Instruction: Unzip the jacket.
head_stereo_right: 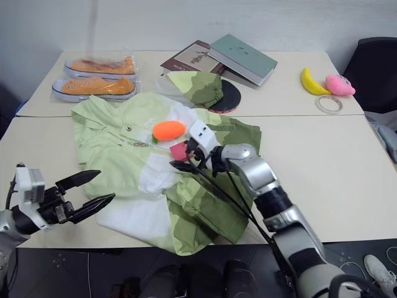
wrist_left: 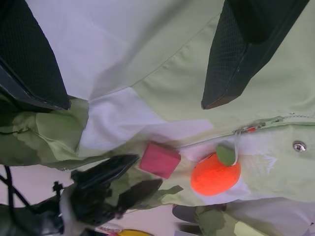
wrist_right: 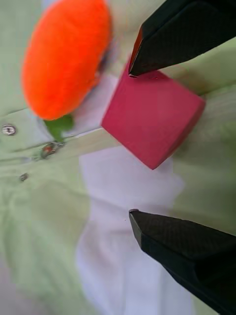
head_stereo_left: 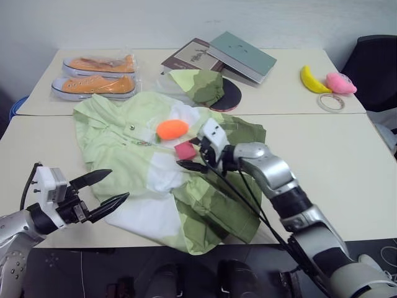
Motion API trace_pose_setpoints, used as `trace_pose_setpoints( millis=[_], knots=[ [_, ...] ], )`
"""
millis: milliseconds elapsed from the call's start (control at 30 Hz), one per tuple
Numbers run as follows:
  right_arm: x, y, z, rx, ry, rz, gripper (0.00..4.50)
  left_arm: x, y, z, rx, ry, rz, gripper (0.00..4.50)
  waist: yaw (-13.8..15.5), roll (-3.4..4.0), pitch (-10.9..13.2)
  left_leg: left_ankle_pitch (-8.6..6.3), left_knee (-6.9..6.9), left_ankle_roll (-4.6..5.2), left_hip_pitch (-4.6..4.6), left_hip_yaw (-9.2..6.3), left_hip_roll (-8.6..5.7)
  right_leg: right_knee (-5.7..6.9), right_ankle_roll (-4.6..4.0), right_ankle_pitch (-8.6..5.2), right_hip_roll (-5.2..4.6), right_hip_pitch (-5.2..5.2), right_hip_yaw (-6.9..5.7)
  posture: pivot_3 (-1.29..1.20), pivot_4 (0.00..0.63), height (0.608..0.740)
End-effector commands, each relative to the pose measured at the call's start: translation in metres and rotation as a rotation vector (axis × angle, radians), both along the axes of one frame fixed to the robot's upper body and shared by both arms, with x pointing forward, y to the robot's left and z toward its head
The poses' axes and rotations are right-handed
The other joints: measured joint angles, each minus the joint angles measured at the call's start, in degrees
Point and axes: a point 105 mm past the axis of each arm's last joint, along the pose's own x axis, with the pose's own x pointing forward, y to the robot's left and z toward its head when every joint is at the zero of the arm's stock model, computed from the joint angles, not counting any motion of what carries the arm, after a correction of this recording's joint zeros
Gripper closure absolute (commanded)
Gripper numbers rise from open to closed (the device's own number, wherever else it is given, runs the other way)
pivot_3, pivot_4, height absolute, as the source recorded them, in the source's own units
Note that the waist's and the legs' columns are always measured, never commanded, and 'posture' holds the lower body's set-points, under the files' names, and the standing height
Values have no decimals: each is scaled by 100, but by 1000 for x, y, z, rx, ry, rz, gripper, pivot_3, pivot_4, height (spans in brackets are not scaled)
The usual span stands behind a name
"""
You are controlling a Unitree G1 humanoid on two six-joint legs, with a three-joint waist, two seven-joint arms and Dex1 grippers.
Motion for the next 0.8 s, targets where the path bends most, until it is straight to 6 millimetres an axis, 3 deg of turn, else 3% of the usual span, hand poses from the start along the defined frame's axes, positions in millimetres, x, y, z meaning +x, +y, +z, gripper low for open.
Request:
trace_pose_setpoints(
  millis=[33,233,333,467,633,700,800],
  knots=[
    [16,2,1,-9,-29,-51,0,-5,-3,3,6,-36,12,36,-31,-2,-1,2,2,-1,-16,1,1,3,0,0,1,-17,1,0,150,740],
    [24,5,-13,-31,-28,-61,0,-6,-2,-1,-1,-50,45,36,-100,-10,-6,16,10,1,-37,7,1,10,2,1,5,-36,4,0,150,740],
    [32,4,-5,8,-93,-100,570,-1,-3,-1,1,-66,46,0,-105,-12,-7,26,11,-5,-35,6,3,12,4,2,6,-35,7,0,150,740],
    [37,1,3,56,-127,-129,2029,3,-3,0,2,-72,47,0,-104,-12,-7,30,7,-11,-36,5,3,21,4,2,6,-43,10,0,150,740],
    [20,-15,17,179,-138,-41,3639,8,-6,-4,-2,-71,36,0,-85,-12,-7,30,-5,-11,-37,4,3,15,4,2,7,-46,11,0,150,740],
    [9,-23,25,229,-157,1,3963,9,-8,-5,-5,-72,31,0,-74,-12,-7,29,-4,-10,-40,3,2,12,4,3,6,-45,11,0,150,740],
    [-6,-62,42,294,-226,-18,3995,12,-13,-6,-7,-77,8,0,-37,-12,-7,29,2,-8,-44,3,1,10,7,4,5,-44,11,0,150,740]
  ],
)
